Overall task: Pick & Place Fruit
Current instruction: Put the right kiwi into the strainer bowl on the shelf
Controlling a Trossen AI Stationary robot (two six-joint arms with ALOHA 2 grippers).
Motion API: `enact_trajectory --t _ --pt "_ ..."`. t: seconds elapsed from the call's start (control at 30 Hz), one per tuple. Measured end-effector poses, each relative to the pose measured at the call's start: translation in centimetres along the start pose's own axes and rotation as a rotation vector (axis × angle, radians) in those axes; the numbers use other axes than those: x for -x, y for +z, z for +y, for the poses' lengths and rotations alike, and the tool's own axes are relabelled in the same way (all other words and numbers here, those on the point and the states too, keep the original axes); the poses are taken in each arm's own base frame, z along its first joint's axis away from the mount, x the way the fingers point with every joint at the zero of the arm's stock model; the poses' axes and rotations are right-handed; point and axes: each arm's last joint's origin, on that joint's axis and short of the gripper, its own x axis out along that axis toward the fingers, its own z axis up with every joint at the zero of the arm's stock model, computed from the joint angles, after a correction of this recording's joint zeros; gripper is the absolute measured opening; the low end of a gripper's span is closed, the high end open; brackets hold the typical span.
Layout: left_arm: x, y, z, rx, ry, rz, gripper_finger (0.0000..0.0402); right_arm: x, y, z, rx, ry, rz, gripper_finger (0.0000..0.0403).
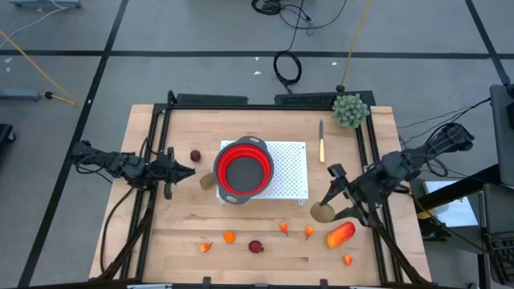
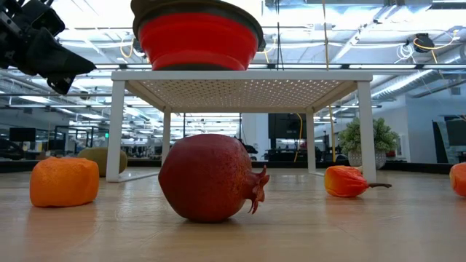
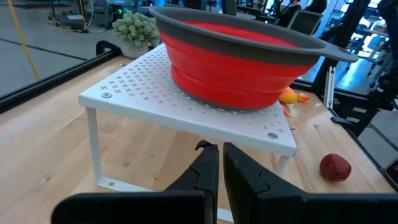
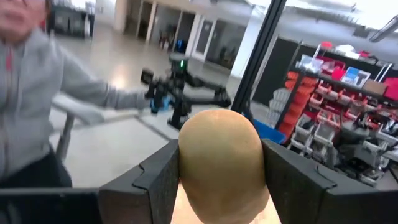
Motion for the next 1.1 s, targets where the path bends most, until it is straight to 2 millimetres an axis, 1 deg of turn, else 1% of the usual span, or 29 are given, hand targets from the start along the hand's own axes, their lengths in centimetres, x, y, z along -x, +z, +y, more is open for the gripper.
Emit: enact_trajectory --t 0.07,0.27,0.5,0.6,0.7,1.1 --pt "0.0 0.0 0.0 0.001 -0.001 -0.003 0.0021 -0.1 0.4 -0.1 -0.012 -0.005 -0.048 0.0201" --pt "0.0 0.1 0.0 0.016 -0.002 -0.007 0.0021 -0.4 1.8 -0.2 -0.001 0.067 -0.225 0.0201" --pt "0.0 0.1 0.0 0.016 -0.002 -0.006 0.0021 0.0 3.1 -0.4 0.032 0.050 -0.375 0.0201" --pt "0.0 0.1 0.0 0.016 -0.002 -0.006 0.0021 0.2 3.6 -0.4 0.051 0.074 -0.436 0.0201" --pt "0.0 0.1 0.0 0.016 -0.002 -0.006 0.0021 0.3 3.8 -0.4 0.059 0.080 -0.460 0.0201" --pt "0.0 0.1 0.0 0.016 -0.002 -0.006 0.0021 0.3 3.9 -0.4 0.059 0.075 -0.463 0.0201"
